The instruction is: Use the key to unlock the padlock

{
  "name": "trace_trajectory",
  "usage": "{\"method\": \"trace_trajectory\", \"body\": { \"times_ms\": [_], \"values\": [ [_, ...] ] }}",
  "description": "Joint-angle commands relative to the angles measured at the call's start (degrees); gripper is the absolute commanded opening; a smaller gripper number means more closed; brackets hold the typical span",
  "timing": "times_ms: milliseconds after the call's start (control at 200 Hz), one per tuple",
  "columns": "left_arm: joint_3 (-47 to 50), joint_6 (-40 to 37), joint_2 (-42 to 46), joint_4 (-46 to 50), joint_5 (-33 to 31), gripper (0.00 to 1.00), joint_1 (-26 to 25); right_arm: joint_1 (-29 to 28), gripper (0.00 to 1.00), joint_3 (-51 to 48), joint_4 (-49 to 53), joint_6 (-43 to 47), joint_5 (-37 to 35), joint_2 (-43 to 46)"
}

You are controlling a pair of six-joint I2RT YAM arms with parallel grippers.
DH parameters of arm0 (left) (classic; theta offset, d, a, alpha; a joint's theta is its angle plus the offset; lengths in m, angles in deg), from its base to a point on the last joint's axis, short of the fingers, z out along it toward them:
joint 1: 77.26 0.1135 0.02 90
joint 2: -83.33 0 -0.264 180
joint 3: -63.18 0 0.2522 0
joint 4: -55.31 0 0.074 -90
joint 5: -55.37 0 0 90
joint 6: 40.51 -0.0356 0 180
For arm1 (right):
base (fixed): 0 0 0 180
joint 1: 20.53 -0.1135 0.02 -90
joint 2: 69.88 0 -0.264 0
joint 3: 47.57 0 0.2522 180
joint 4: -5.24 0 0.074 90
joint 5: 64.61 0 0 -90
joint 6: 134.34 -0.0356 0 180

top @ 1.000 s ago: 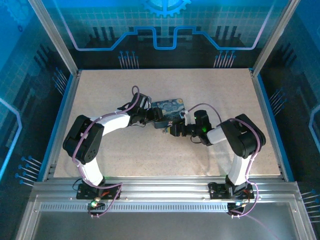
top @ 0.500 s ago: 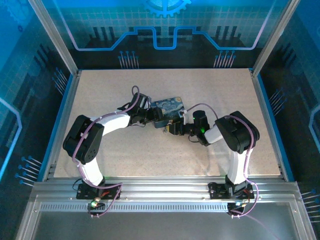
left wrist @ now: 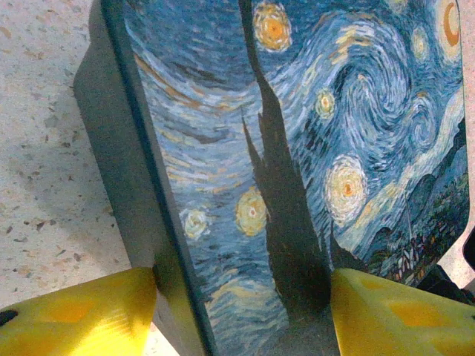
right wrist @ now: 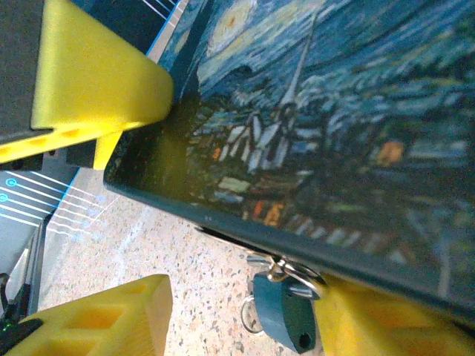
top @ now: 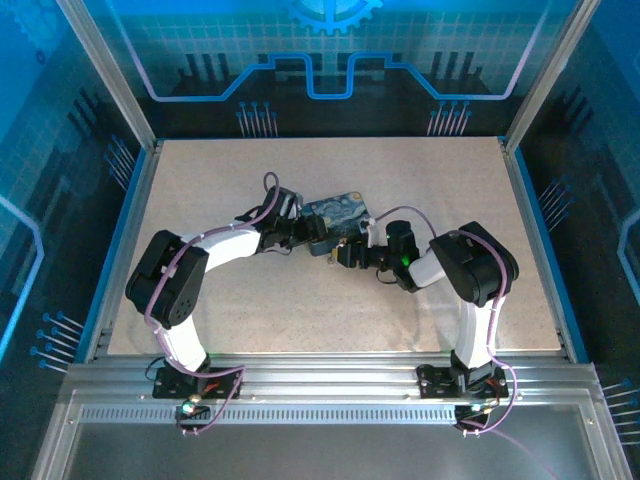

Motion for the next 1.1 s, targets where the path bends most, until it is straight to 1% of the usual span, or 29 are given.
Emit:
{"method": "trace_trajectory", "body": {
  "times_ms": [0,90,185,300,510,650,985,1005,1095],
  "values": [
    [2.0,0.4,0.3,3.9,-0.7,0.64,-1.0,0.5,0.57,-0.5,-1.5,-0.8,-2.0,-0.1],
    [2.1,0.5,0.4,3.8,-0.7,0.64,-1.0,0.5,0.57,-0.2,-1.3,-1.1,-2.2,-0.3],
    [2.3,0.6,0.4,3.6,-0.7,0.64,-1.0,0.7,0.57,-0.2,-3.2,-2.2,-1.7,-0.9],
    [2.4,0.6,0.4,3.5,-0.7,0.64,-1.0,0.7,0.51,0.1,-5.5,-3.0,-0.4,-1.5],
    [2.5,0.6,0.5,3.4,-0.8,0.64,-1.0,0.7,0.43,0.0,-4.7,-2.5,-0.8,-1.6],
    [2.5,0.6,0.5,3.5,-0.8,0.64,-1.0,0.7,0.33,0.1,-4.7,-2.7,-0.9,-2.0],
    [3.3,0.5,1.6,3.4,-1.7,0.64,-1.1,0.7,0.01,-0.3,-4.1,-3.6,-2.3,-1.7],
    [3.4,0.6,1.5,3.3,-1.6,0.64,-1.0,0.7,0.00,-0.4,-4.2,-3.8,-2.4,-1.6],
    [3.8,0.6,1.9,3.3,-1.7,0.64,-1.1,0.8,0.00,-0.7,-5.2,-4.9,-2.8,-1.6]
  ]
}}
